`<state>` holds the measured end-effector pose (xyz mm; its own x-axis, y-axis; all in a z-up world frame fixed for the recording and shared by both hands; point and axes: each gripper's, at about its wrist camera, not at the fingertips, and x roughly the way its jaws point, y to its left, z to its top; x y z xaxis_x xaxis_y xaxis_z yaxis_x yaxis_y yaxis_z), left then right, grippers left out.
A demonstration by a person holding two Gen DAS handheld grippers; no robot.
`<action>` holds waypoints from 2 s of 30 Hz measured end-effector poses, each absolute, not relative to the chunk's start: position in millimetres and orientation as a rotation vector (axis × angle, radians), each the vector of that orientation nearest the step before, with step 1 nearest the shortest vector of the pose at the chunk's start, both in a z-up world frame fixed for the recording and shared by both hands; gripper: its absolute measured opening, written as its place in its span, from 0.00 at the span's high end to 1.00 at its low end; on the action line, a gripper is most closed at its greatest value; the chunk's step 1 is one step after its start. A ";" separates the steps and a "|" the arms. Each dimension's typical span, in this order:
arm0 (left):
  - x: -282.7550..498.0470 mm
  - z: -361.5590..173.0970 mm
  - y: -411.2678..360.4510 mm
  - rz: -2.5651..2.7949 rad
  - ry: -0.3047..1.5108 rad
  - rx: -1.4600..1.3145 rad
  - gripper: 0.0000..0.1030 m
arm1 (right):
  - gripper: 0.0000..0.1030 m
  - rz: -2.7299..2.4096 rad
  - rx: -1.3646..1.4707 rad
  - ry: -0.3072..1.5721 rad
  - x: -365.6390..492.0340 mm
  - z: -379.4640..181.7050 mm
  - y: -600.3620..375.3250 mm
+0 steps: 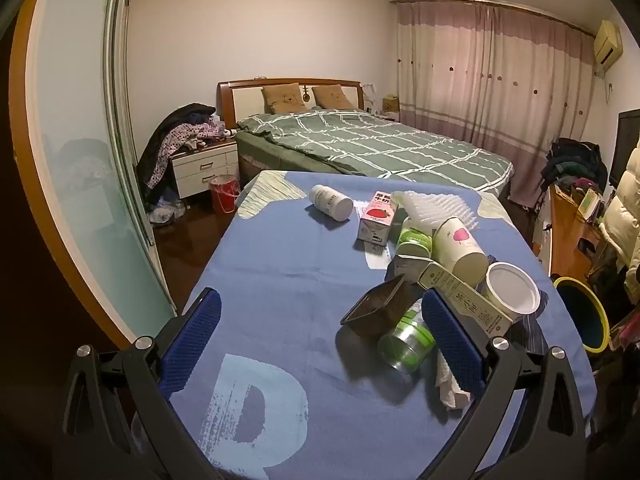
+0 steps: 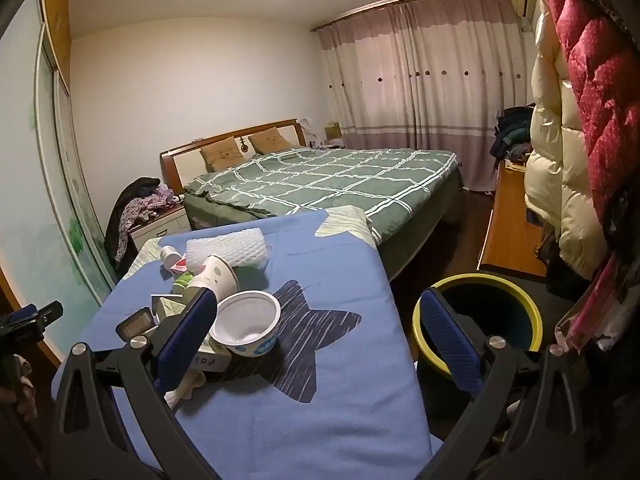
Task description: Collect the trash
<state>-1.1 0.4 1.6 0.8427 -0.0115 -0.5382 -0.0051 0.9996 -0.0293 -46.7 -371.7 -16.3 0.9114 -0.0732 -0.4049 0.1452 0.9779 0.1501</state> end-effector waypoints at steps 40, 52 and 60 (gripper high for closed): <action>0.5 -10.4 -4.9 -0.014 0.580 -0.024 0.04 | 0.06 -0.114 0.182 0.424 -43.7 -24.7 -371.6; -1.8 -12.6 -6.2 -0.017 0.584 -0.024 0.04 | 0.06 -0.112 0.184 0.433 -42.7 -28.8 -371.6; -1.1 -12.5 -6.1 -0.017 0.585 -0.023 0.04 | 0.06 -0.111 0.187 0.437 -41.3 -29.4 -371.9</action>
<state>-1.1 -6.1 -12.5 0.8335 -0.0226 -0.5521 0.0095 0.9996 -0.0265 -41.3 -371.9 -29.4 0.9003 -0.0668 -0.4301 0.1471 0.9767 0.1562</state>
